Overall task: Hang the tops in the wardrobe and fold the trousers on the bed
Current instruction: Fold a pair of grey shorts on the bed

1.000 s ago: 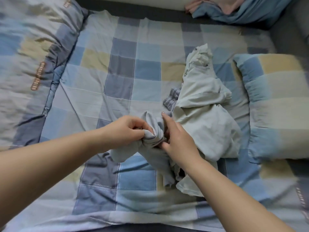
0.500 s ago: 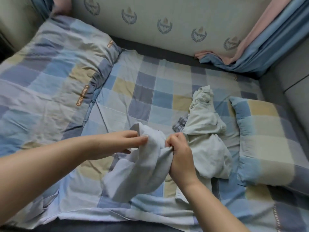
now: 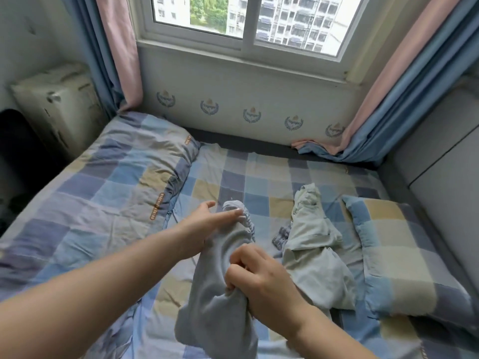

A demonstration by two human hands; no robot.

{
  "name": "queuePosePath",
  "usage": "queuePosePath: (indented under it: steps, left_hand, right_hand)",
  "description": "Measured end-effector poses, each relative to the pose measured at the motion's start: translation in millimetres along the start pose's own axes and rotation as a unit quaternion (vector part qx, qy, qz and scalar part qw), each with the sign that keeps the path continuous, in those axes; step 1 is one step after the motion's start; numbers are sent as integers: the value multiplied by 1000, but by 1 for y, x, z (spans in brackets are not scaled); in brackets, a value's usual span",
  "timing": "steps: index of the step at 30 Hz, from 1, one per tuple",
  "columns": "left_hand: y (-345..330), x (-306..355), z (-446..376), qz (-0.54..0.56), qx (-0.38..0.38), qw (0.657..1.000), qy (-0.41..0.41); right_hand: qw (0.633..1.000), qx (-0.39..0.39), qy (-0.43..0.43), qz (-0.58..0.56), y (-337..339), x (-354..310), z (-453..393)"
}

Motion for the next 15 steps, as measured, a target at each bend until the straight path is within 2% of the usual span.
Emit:
queuePosePath:
  steps: [4, 12, 15]
  left_hand:
    - [-3, 27, 16, -37, -92, 994, -39]
    - [-6, 84, 78, -104, -247, 954, -133]
    - [-7, 114, 106, -176, -275, 928, -179]
  right_hand:
    - [998, -27, 54, 2, 13, -23, -11]
    - [993, -108, -36, -42, 30, -6, -13]
    - [991, -65, -95, -71, 60, 12, -20]
Point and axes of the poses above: each hand's wrist, its own z-axis away from the middle knuckle, its own y-axis out of the back of the hand, x = y × z, the point moved 6 cm from there along -z, towards the middle knuckle, and after that the axes turned 1 degree about z, right-handed, at the moved point
